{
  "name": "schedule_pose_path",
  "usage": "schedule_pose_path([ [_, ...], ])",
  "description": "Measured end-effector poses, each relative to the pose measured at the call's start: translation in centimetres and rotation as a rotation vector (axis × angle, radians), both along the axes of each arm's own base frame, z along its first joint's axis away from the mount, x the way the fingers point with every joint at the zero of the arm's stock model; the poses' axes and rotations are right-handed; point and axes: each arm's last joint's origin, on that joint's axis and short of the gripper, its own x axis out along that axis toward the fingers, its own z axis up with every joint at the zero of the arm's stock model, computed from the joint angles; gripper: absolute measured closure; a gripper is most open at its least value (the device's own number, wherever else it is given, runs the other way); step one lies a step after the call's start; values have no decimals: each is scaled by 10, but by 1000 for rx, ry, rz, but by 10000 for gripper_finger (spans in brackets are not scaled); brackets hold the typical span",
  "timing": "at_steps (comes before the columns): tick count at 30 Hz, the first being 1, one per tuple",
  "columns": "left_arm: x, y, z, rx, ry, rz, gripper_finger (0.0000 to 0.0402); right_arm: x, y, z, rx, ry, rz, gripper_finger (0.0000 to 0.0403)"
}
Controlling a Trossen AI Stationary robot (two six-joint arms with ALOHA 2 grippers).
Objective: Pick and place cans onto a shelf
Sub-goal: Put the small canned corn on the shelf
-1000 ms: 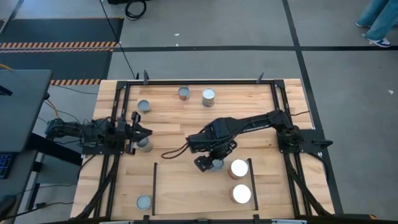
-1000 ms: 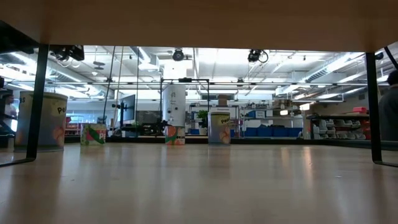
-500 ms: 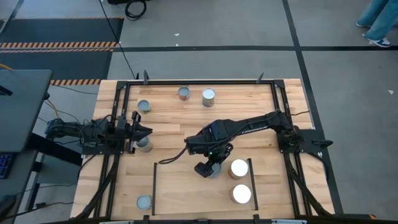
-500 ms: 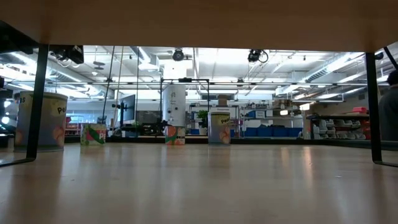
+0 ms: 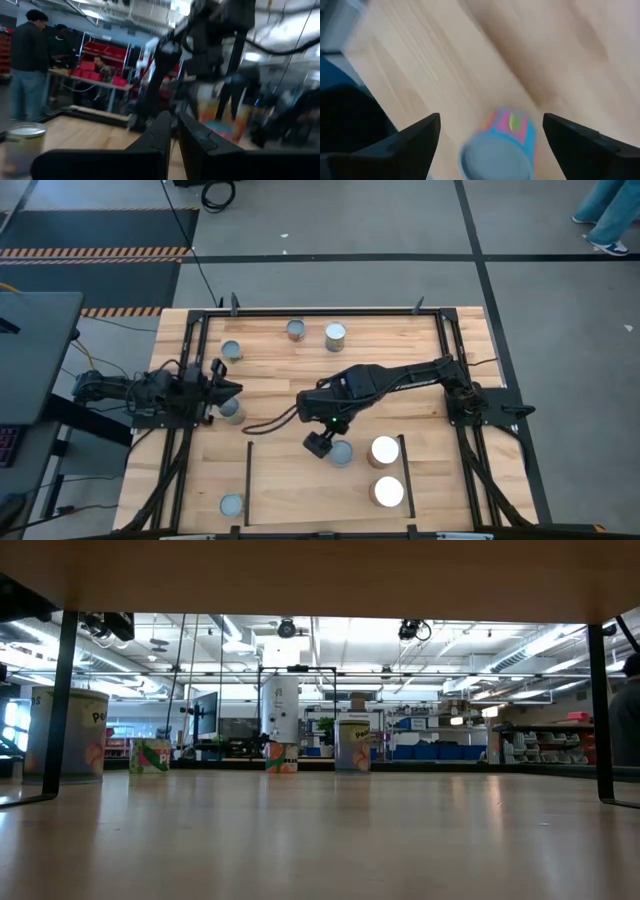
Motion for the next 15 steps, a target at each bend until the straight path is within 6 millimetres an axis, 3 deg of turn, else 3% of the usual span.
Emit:
schedule_pose_path([
  [5, -4, 1, 10, -110, -109, -34, 363, 9, 8, -3, -142, -149, 115, 43],
  [10, -7, 1, 16, -120, -182, -38, 363, 8, 15, -24, -176, -88, 188, 43],
  [15, -7, 1, 17, -121, -190, -38, 363, 6, 22, -29, -138, -65, 203, 48],
])
